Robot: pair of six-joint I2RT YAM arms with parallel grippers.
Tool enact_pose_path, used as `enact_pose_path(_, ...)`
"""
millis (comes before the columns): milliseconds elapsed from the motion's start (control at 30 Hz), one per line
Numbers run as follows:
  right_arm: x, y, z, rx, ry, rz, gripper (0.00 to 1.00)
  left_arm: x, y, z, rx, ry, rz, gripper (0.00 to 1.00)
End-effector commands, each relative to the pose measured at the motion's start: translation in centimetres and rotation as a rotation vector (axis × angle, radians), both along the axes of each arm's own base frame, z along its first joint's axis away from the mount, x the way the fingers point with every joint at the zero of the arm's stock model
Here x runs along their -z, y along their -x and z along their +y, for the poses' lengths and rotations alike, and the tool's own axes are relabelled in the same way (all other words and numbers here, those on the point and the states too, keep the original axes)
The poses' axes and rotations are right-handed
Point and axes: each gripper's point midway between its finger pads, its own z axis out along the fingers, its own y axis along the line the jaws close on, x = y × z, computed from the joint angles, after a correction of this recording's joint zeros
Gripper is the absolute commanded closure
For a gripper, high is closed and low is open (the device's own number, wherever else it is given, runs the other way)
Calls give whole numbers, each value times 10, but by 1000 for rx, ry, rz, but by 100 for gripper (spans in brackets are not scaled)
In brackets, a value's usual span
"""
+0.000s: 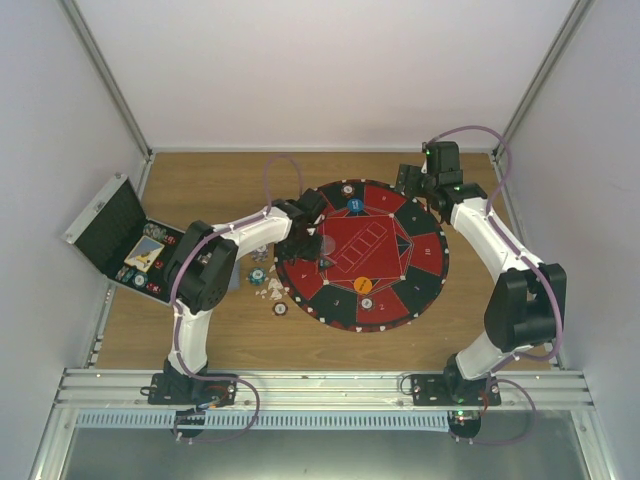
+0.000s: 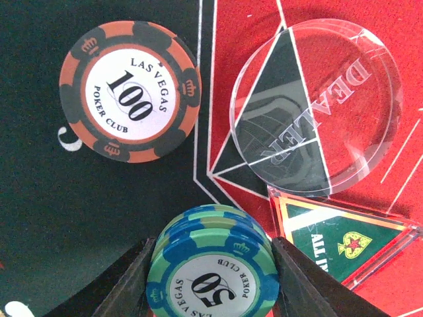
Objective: Distribute texas hold em gaming equipment
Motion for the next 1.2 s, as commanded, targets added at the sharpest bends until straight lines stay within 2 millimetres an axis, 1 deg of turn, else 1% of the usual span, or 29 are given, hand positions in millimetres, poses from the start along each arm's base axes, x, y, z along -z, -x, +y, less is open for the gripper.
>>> enact_pose_path(0, -12, -6, -6, 23, 4, -31, 6, -4, -9, -2, -2, 3, -21, 52)
enact_pose_path(267, -12, -6, -6, 21, 3, -32, 6, -10, -8, -1, -9, 1, -30, 49)
enact_pose_path(300, -12, -6, -6, 21, 2, -33, 6, -15, -9, -1, -10, 6, -39, 49)
enact_pose_path(400, -14, -6, -6, 20, 3, -36, 6, -36, -8, -4, -3, 35, -75, 49)
enact_pose_path(467, -14, -6, -6, 19, 4, -37, 6, -51, -3, -5, 7, 64, -95, 49)
enact_pose_path(500, -13, -6, -6, 18, 5, -35, 6, -63, 2, -4, 9, 82, -112, 49)
enact_pose_path(533, -12, -7, -5, 17, 4, -32, 6, -68, 7, -2, 9, 93, -121, 48)
enact_pose_path(667, -9, -8, -4, 14, 0, -29, 6, -74, 37, 22, -14, 87, -117, 46)
enact_pose_path(733, -8, -8, -4, 13, -2, -27, 6, -67, 53, 39, -42, 65, -92, 45)
enact_pose_path(800, -6, -9, -3, 10, -6, -22, 6, -55, 67, 58, -75, 34, -49, 44)
enact_pose_path(867, -5, -9, -2, 7, -10, -19, 6, -44, 77, 76, -111, -1, -21, 44)
enact_pose_path(933, -5, -9, -2, 6, -13, -19, 6, -41, 80, 92, -148, -19, -11, 44)
enact_pose_path(1033, -5, -9, -2, 5, -11, -19, 6, -42, 77, 109, -196, -21, -22, 43)
enact_pose_path(1167, -6, -9, -2, 7, -12, -19, 6, -36, 73, 124, -241, -9, 1, 40)
